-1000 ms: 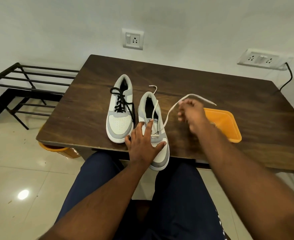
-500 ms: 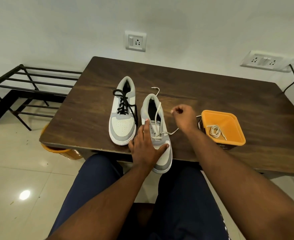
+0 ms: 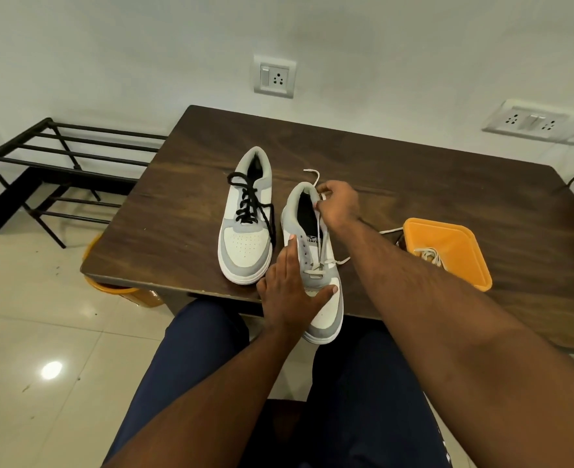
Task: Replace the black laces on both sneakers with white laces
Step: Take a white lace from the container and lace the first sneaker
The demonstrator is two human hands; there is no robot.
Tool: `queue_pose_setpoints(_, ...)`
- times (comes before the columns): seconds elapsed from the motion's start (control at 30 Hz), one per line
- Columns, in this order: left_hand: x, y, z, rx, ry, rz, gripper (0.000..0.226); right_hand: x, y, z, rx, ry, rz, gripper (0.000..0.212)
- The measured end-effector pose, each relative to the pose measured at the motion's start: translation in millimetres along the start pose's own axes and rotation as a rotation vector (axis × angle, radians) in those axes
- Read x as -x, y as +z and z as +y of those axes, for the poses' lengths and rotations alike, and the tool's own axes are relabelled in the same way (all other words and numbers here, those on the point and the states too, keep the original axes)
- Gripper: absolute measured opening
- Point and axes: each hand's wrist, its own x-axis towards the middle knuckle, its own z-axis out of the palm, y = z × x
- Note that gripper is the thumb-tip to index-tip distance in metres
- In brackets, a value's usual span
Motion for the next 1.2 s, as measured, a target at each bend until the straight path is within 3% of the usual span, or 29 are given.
queue_pose_setpoints(0.17, 0.0, -1.4, 0.7, 0.013, -0.002, 0.013, 0.116, 14.4, -39.4, -39.8, -0.901, 0.114, 0.089, 0.02)
queue_pose_setpoints(0.23, -0.7, -2.5, 2.2, 0.007, -0.016, -0.002, 0.111, 32.4, -68.8, -56.0, -1.088, 0.112, 0.095, 0.016)
queue_pose_setpoints(0.3, -2.6, -7.2, 1.4, 0.032, -0.025, 0.043, 0.093, 61.1, -88.0, -55.6, -1.081, 0.072, 0.005, 0.011)
queue_pose_setpoints(0.37, -7.8, -16.3, 0.3, 0.335, -0.077, 0.113, 0.061, 98.5, -90.9, -41.3, -0.956, 0.064, -0.153, 0.013)
queue_pose_setpoints(0.4, -9.5, -24.8, 3.6, 0.607, -0.175, 0.059, 0.05, 116.5, -87.3, -31.7, -0.89, 0.086, -0.229, 0.014)
queue_pose_setpoints(0.47, -16.4, -40.4, 9.7, 0.962, -0.438, -0.172, 0.061, 148.3, -77.6, -11.9, -0.814, 0.148, -0.355, 0.014)
queue_pose_setpoints(0.53, -21.9, -49.7, 12.5, 0.902, -0.514, -0.394, 0.071, 171.8, -68.4, 8.1, -0.811, 0.194, -0.465, 0.013)
queue_pose_setpoints(0.6, -22.8, -53.2, 16.7, 0.767, -0.462, -0.485, 0.056, 185.9, -61.4, 24.4, -0.776, 0.19, -0.553, 0.012)
queue_pose_setpoints(0.7, -19.7, -52.0, 23.0, 0.73, -0.367, -0.468, 0.029, 195.2, -54.0, 41.2, -0.697, 0.188, -0.621, 0.008)
queue_pose_setpoints(0.8, -19.5, -46.8, 26.3, 0.597, -0.303, -0.425, 0.027, 195.6, -51.9, 50.6, -0.723, 0.223, -0.654, 0.014)
queue_pose_setpoints(0.9, -21.3, -39.7, 24.8, 0.429, -0.257, -0.403, 0.026, 192.3, -48.7, 55.5, -0.72, 0.292, -0.477, 0.01)
queue_pose_setpoints(1.03, -18.6, -33.2, 19.7, 0.409, -0.232, -0.387, 0.025, 173.2, -38.6, 77.1, -0.523, 0.392, 0.067, 0.013)
queue_pose_setpoints(1.13, -11.6, -30.9, 17.1, 0.496, -0.213, -0.335, 0.023, 146.4, -28.9, 81.2, -0.493, 0.485, 0.094, 0.006)
queue_pose_setpoints(1.2, -5.5, -31.4, 15.0, 0.581, -0.189, -0.261, 0.019, 126.7, -17.4, 82.5, -0.487, 0.555, 0.063, 0.016)
